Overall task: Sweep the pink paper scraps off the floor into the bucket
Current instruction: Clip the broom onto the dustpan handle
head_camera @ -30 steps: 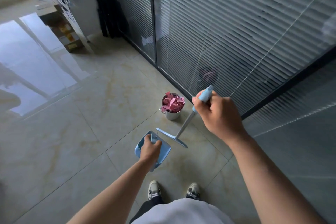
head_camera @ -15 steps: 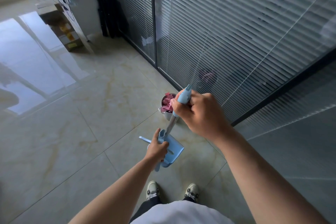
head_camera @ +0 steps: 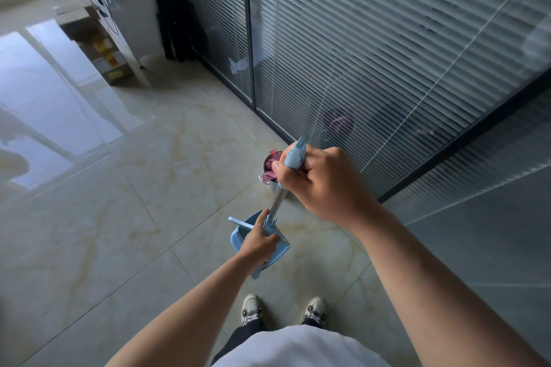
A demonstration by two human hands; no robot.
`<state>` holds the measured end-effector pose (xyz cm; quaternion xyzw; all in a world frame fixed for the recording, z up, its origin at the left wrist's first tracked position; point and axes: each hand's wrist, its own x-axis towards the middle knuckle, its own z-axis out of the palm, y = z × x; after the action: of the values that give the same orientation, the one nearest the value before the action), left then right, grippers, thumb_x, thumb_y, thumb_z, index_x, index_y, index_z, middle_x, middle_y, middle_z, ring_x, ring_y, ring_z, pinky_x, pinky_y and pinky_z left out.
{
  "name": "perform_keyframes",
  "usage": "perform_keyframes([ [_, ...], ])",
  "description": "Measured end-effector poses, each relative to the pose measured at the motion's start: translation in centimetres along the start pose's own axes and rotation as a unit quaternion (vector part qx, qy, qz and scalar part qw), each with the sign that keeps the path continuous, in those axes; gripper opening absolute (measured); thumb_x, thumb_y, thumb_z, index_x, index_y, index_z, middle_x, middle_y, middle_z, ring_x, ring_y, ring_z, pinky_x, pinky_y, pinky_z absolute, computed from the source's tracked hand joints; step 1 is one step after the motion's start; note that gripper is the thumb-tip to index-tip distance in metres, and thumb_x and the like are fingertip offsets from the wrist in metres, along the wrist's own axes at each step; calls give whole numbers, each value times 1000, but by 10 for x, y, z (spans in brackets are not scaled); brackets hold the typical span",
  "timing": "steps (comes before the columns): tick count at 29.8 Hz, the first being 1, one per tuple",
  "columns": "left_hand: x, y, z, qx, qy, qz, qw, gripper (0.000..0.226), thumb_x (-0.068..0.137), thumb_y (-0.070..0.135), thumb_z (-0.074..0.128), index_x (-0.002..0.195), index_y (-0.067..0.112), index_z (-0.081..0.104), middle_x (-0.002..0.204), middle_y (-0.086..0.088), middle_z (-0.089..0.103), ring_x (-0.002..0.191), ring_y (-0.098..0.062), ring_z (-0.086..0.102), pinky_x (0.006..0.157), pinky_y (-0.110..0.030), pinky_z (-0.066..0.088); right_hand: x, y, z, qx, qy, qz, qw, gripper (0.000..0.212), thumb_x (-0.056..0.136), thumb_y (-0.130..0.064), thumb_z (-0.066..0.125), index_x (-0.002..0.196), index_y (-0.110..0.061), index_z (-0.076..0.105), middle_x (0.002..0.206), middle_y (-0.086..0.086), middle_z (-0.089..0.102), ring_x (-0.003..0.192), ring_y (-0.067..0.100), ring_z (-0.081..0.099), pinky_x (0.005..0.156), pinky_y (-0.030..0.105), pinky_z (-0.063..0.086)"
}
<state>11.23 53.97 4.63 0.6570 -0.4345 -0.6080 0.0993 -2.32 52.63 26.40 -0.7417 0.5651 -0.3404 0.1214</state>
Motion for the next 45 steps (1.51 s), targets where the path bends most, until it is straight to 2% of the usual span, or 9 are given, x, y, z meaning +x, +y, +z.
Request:
perform_keyframes([
  [8, -2, 1, -6, -41, 6, -14, 999, 74, 77, 6, 45, 136, 49, 34, 62, -7, 49, 51, -18, 42, 42, -23, 37, 1, 4, 5, 29, -28, -2, 999, 52, 89, -54, 42, 73, -10, 66, 67, 6, 69, 53, 21, 62, 52, 38, 48],
  [14, -8, 8, -6, -42, -1, -8, 999, 62, 82, 4, 42, 122, 50, 37, 70, -9, 45, 46, -14, 38, 41, -21, 34, 8, 4, 5, 124, -28, 20, 992, 65, 85, -67, 46, 79, -5, 63, 58, 8, 64, 52, 25, 61, 51, 41, 47],
  [18, -9, 8, -9, -30, 7, -7, 999, 58, 81, 4, 43, 124, 43, 44, 72, -10, 46, 46, -15, 36, 38, -20, 32, 1, 13, 13, 250, -79, 68, 963, 34, 89, -54, 51, 86, -23, 63, 58, 16, 57, 56, 33, 60, 55, 53, 46],
  [21, -11, 11, -15, -30, -1, -6, 1000, 56, 81, 3, 41, 123, 40, 45, 70, -9, 43, 45, -14, 35, 39, -21, 31, -14, 40, 33, 256, -104, 150, 949, 33, 89, -41, 39, 103, -26, 65, 53, 4, 44, 51, 17, 44, 57, 41, 45],
  [23, -14, 17, -19, -30, -4, -1, 1000, 52, 83, 3, 41, 118, 41, 45, 68, -8, 42, 45, -13, 35, 40, -21, 31, -29, 62, 53, 190, -150, 238, 941, 47, 85, -38, 38, 119, -17, 63, 71, -9, 58, 65, 8, 53, 64, 26, 43],
  [26, -18, 24, -21, -44, -8, -2, 999, 47, 85, 1, 39, 113, 38, 48, 64, -5, 41, 43, -11, 34, 40, -20, 29, -60, 91, 85, 79, -255, 339, 902, 39, 91, -25, 45, 126, -17, 59, 119, 2, 65, 105, 18, 60, 85, 22, 43],
  [31, -24, 33, -24, -41, -14, -4, 999, 46, 85, 2, 42, 105, 43, 46, 61, -5, 41, 43, -12, 34, 40, -20, 30, -96, 94, 114, 63, -347, 388, 851, 35, 91, -24, 48, 123, -13, 59, 127, 10, 60, 115, 27, 56, 97, 34, 46],
  [40, -28, 39, -15, -43, -23, -15, 999, 41, 84, 4, 41, 112, 33, 48, 62, -6, 44, 44, -12, 37, 41, -23, 34, -106, 78, 129, 108, -367, 433, 816, 30, 96, -26, 39, 101, -11, 64, 109, 14, 66, 101, 30, 61, 91, 38, 49],
  [45, -32, 45, -9, -99, -6, -6, 995, 41, 82, 1, 40, 115, 24, 46, 58, -7, 40, 38, -12, 35, 39, -21, 32, -107, 66, 133, 197, -318, 496, 783, 23, 97, -20, 41, 80, -15, 55, 69, 5, 52, 54, 17, 48, 53, 27, 42],
])
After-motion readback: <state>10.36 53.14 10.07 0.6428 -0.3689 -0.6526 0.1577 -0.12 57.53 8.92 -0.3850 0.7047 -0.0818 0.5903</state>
